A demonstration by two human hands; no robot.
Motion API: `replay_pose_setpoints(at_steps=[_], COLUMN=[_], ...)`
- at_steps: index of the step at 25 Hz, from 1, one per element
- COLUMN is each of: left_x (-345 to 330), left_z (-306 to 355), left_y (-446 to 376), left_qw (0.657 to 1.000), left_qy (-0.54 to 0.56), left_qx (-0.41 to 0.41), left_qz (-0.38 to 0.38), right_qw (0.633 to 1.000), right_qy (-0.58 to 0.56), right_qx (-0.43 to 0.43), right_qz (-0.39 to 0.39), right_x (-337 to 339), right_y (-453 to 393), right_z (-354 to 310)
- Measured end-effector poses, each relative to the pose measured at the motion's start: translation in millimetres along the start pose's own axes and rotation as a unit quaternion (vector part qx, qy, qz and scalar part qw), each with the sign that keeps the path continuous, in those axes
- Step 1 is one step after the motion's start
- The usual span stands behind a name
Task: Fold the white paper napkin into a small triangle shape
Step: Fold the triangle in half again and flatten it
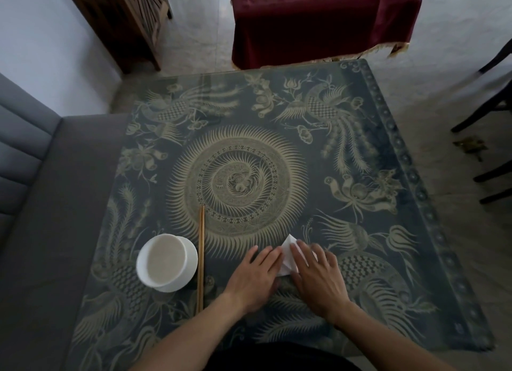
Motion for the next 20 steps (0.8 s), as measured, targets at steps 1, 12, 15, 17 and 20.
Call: replay_pose_setpoints(at_steps=[1,12,15,17,20], left_x=[-1,-24,-24,-21,-17], left_z=[2,2,1,2,7], left_y=[0,7,9,11,11], left_qw=[1.000,0.999,0.999,0.999,0.999], left_qy=[0.010,0.027,0.031,0.034,0.035], left_qx=[0.003,0.015,0.005,0.012,0.031], left_qz=[0.012,-0.043,-0.041,-0.031,-0.019], right_qw=[1.000,0.993,0.994,0.995,0.989], right_qy=[0.012,0.045,0.031,0.017,0.028], right_qx=[0.023,0.097,0.102,0.095,0.148], right_qz=[0.002,-0.044,-0.035,-0.017,-0.015], right_x=[0,-22,-17,-11,-14], right_y=[-4,-29,-34,-33,-22], right_z=[-2,12,16,16,12])
Point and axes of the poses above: each hand's wrist, its own y-axis away from the middle knuckle, its own x-axis out of the back of the hand, z = x × y, the point moved 8 cm from there along -y, towards the middle knuckle, and after that the axes turned 15 degrees about -x, right-handed, at the moved point
